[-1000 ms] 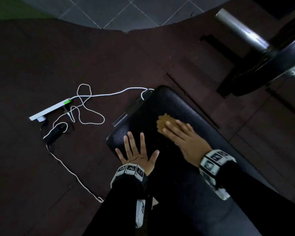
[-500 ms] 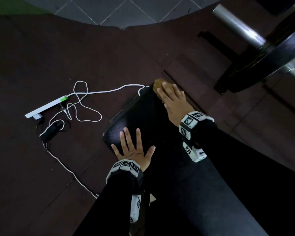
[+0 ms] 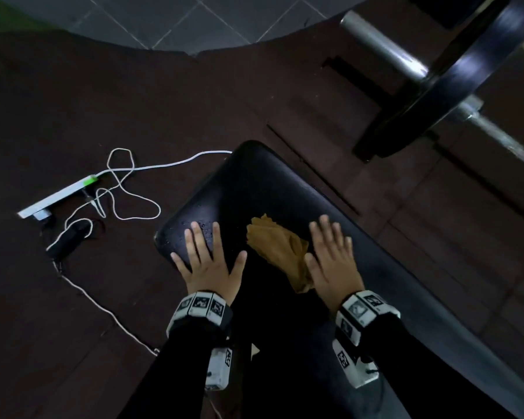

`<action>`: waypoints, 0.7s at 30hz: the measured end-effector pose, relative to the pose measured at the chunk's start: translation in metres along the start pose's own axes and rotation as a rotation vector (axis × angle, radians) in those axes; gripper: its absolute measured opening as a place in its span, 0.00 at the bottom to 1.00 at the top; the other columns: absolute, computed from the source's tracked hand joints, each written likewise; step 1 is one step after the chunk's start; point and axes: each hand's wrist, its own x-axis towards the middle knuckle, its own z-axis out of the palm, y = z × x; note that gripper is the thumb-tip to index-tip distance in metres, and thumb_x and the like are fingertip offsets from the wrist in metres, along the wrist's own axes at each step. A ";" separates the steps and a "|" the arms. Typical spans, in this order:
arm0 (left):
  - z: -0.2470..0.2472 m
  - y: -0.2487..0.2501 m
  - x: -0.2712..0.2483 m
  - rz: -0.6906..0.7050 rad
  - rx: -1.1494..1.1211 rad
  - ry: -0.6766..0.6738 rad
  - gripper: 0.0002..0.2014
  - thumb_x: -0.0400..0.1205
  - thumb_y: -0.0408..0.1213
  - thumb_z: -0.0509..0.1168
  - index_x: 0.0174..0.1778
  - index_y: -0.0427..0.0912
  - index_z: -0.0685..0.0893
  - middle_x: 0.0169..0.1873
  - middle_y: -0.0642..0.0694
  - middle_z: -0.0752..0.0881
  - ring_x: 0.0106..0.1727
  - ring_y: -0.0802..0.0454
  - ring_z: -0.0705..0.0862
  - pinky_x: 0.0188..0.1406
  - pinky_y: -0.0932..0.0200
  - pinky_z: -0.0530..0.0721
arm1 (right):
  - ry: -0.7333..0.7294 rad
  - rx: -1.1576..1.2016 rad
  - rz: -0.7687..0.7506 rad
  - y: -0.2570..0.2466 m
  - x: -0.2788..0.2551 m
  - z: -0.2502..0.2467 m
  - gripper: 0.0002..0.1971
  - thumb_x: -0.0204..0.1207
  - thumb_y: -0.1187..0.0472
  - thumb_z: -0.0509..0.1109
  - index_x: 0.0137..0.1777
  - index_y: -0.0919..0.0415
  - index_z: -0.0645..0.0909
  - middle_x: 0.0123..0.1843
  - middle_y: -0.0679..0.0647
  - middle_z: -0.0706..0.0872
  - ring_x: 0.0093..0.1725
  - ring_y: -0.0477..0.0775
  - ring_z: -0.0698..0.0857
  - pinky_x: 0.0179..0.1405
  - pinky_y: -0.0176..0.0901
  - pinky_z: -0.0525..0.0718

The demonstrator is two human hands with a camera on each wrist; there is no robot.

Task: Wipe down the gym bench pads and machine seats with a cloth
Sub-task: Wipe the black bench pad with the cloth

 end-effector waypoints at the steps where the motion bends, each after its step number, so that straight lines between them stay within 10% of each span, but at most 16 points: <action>1: 0.001 0.005 -0.006 0.001 -0.036 0.053 0.40 0.78 0.69 0.35 0.80 0.54 0.28 0.78 0.45 0.24 0.79 0.49 0.24 0.76 0.34 0.31 | 0.053 0.021 0.110 0.011 -0.001 -0.004 0.31 0.85 0.48 0.48 0.80 0.48 0.33 0.80 0.44 0.27 0.81 0.51 0.31 0.77 0.49 0.28; 4: 0.006 0.038 -0.032 0.007 -0.140 0.119 0.42 0.78 0.66 0.38 0.84 0.43 0.48 0.83 0.38 0.42 0.84 0.43 0.39 0.80 0.36 0.36 | 0.095 0.021 0.346 0.038 -0.001 -0.012 0.35 0.83 0.46 0.54 0.83 0.57 0.43 0.84 0.55 0.37 0.83 0.59 0.40 0.79 0.60 0.38; 10: 0.031 0.105 -0.053 0.149 -0.142 0.116 0.41 0.81 0.64 0.38 0.83 0.39 0.44 0.82 0.44 0.39 0.83 0.47 0.36 0.80 0.40 0.33 | 0.212 0.036 0.452 0.037 0.004 -0.006 0.35 0.80 0.43 0.59 0.83 0.56 0.52 0.83 0.54 0.58 0.82 0.55 0.53 0.79 0.58 0.43; 21: 0.002 0.081 0.029 0.222 0.030 0.272 0.34 0.84 0.56 0.50 0.84 0.44 0.53 0.83 0.39 0.53 0.83 0.34 0.50 0.78 0.36 0.55 | 0.062 0.086 0.493 0.039 0.006 -0.018 0.36 0.81 0.41 0.54 0.83 0.52 0.44 0.83 0.50 0.53 0.83 0.53 0.47 0.80 0.58 0.38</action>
